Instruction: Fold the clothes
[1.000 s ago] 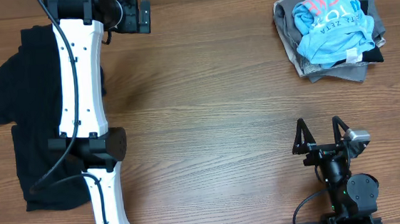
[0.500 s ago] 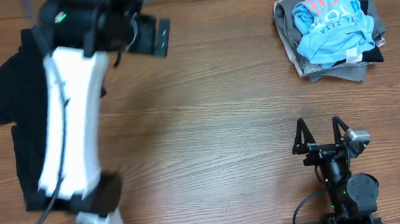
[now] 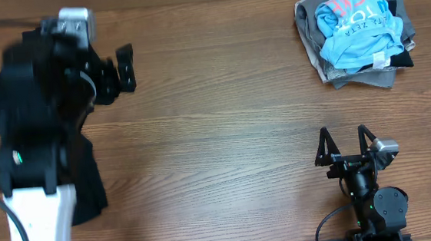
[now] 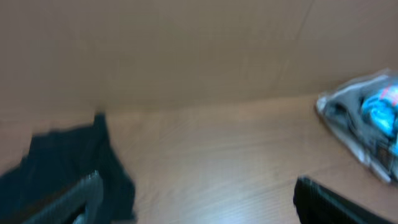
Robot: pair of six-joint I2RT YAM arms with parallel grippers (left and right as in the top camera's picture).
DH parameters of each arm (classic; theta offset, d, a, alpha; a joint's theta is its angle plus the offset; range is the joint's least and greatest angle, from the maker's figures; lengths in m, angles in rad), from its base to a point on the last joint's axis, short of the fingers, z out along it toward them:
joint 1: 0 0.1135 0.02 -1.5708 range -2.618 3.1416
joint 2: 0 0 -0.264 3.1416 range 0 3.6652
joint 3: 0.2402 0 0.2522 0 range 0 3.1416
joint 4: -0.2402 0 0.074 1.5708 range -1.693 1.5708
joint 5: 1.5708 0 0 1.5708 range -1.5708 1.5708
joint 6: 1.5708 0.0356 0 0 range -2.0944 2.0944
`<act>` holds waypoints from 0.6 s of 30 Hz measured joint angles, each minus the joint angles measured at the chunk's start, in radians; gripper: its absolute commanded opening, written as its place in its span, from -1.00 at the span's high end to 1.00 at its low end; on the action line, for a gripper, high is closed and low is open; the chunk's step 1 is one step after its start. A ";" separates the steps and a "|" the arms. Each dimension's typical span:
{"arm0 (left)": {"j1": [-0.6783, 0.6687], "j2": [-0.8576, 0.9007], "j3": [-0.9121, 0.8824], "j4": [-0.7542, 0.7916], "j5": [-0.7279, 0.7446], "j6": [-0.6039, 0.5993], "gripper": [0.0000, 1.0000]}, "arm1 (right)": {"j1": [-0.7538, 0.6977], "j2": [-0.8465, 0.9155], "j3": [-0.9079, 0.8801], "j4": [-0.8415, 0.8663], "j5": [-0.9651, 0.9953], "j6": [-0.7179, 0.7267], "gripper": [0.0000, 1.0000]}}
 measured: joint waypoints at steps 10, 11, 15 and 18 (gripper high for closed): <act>0.005 -0.488 -0.746 0.528 0.037 0.007 -1.00 | 0.000 0.000 0.000 0.000 0.000 0.002 -1.00; 0.008 -0.529 -0.801 0.561 0.037 0.008 -1.00 | 0.000 0.000 0.000 -0.001 0.000 0.002 -1.00; 0.019 -0.681 -1.019 0.698 0.029 0.008 -1.00 | 0.000 0.000 0.000 -0.001 0.001 0.002 -1.00; 0.028 -0.796 -1.159 0.752 0.022 0.008 -1.00 | 0.000 0.000 0.000 -0.001 0.000 0.002 -1.00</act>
